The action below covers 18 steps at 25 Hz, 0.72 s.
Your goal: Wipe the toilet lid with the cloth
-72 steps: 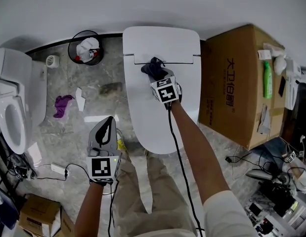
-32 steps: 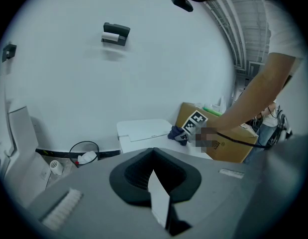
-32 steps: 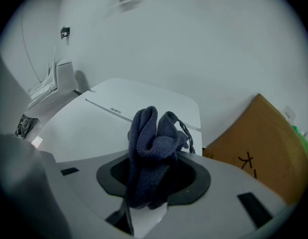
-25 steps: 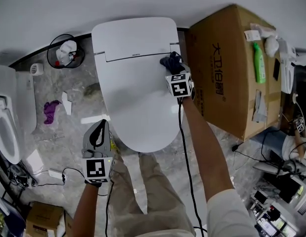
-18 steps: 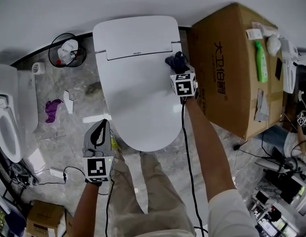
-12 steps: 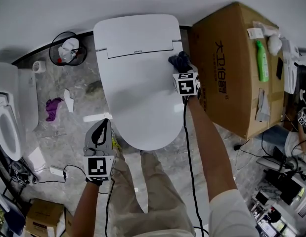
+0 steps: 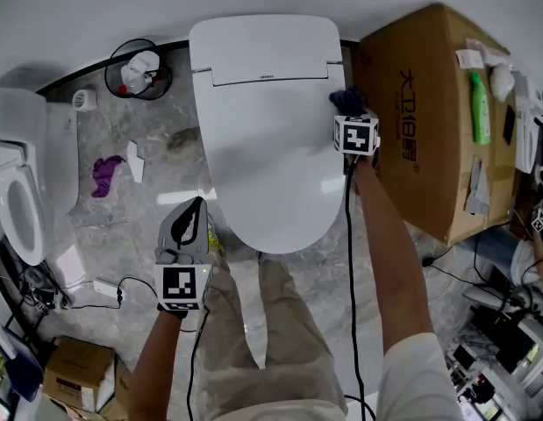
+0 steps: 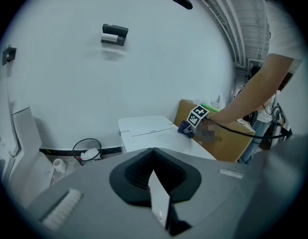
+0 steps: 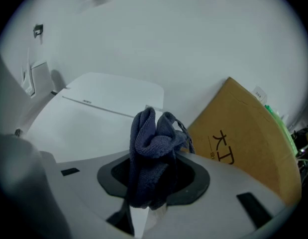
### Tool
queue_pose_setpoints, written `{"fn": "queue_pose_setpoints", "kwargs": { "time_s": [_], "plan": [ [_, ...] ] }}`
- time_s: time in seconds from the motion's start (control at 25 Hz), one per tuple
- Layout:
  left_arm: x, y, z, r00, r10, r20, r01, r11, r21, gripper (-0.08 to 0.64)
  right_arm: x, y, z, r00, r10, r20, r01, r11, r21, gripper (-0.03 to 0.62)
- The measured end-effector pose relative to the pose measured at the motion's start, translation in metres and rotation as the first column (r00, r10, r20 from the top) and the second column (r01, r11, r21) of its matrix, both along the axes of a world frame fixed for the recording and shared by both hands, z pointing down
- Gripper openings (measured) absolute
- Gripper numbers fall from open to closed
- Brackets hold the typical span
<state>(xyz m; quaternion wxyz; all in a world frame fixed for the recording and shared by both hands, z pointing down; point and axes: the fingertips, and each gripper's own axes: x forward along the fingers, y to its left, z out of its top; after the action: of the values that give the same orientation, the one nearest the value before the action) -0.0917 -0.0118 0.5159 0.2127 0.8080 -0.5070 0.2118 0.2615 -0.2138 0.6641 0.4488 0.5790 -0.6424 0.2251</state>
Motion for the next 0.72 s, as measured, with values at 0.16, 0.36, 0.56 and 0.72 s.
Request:
{"fn": "queue_pose_setpoints", "kwargs": {
  "time_s": [0.16, 0.36, 0.56, 0.72],
  "plan": [
    [-0.013, 0.012, -0.008, 1.000, -0.026, -0.001, 0.026, 1.000, -0.010, 0.002, -0.042, 0.002, -0.026, 0.996, -0.033, 0.084, 0.029, 0.998, 0.050, 0.150],
    [-0.033, 0.011, -0.016, 0.997, -0.073, -0.004, 0.072, 0.997, -0.001, 0.002, -0.130, 0.008, -0.051, 0.963, -0.191, 0.188, 0.175, 0.979, 0.102, 0.152],
    [-0.049, 0.023, -0.020, 0.995, -0.103, -0.002, 0.103, 0.995, 0.002, 0.002, -0.217, 0.033, -0.050, 0.917, -0.298, 0.264, 0.275, 0.954, 0.120, 0.152],
    [-0.058, 0.032, -0.015, 0.991, -0.134, -0.010, 0.134, 0.991, -0.008, 0.002, -0.270, 0.051, -0.045, 0.883, -0.361, 0.301, 0.338, 0.933, 0.126, 0.152]
  ]
}}
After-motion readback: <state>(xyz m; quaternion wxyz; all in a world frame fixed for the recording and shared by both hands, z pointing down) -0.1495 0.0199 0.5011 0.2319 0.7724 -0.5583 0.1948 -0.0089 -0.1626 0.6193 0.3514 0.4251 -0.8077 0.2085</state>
